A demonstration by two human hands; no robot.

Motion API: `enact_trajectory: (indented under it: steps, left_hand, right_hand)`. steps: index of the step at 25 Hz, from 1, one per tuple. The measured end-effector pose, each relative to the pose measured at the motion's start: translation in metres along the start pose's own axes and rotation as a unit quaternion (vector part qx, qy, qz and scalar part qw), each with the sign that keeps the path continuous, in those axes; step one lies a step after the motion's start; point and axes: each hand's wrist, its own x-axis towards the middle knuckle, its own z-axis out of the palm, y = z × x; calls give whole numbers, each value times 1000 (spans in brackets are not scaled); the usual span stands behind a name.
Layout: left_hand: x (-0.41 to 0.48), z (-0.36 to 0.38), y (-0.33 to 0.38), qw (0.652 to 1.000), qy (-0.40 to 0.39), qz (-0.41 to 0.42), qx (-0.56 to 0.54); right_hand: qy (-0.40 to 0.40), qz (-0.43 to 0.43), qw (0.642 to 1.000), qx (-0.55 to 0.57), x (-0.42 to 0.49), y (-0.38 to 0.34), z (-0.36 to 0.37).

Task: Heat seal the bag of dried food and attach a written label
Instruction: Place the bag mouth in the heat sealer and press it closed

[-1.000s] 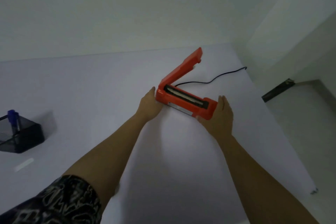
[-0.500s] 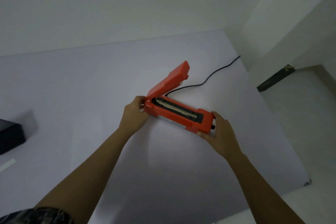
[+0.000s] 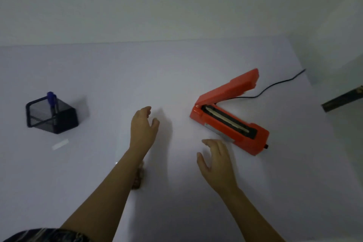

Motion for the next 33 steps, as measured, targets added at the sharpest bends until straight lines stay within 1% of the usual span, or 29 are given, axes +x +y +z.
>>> enact_trajectory:
  steps: [1,3,6,9,12,14,16,19,22,24,26,29,31,33]
  left_hand:
    - [0,-8,-17,1000,15,-23,14]
    - [0,-20,-44,996,26,-71,39]
    - [-2,-26,-72,987,14,-137,77]
    - [-5,-23,-87,986,14,-138,89]
    - [-3,-20,-86,984,24,-154,83]
    - [0,-19,-83,983,22,-165,82]
    - [1,-19,-80,981,19,-185,58]
    - [3,-20,-78,981,13,-193,32]
    - [6,-25,-80,979,1,-205,-9]
    - [7,-32,-83,978,-40,-201,-41]
    - [5,-42,-84,973,-105,-175,-111]
    - [-4,-56,-74,948,-186,-123,-227]
    - [-9,-59,-59,937,-233,-84,-245]
    - [-16,-52,-40,924,-280,-52,-255]
  right_hand:
    - [-28,24,999,37,6,-13,17]
    - [-56,75,991,93,28,-37,48]
    - [-110,133,977,128,66,-64,88]
    - [-153,158,969,115,92,-79,116]
    - [-144,183,968,92,106,-91,134]
    - [-125,208,967,81,108,-99,142]
    - [-105,231,963,86,109,-105,147]
    - [-102,251,955,120,111,-108,147]
    - [-131,269,935,192,112,-104,142]
    - [-149,268,922,236,110,-97,133]
    - [-156,255,915,271,106,-89,118]
    - [-157,226,906,323,92,-80,80]
    - [-143,219,901,347,78,-72,54]
    - [-117,230,893,368,61,-61,31]
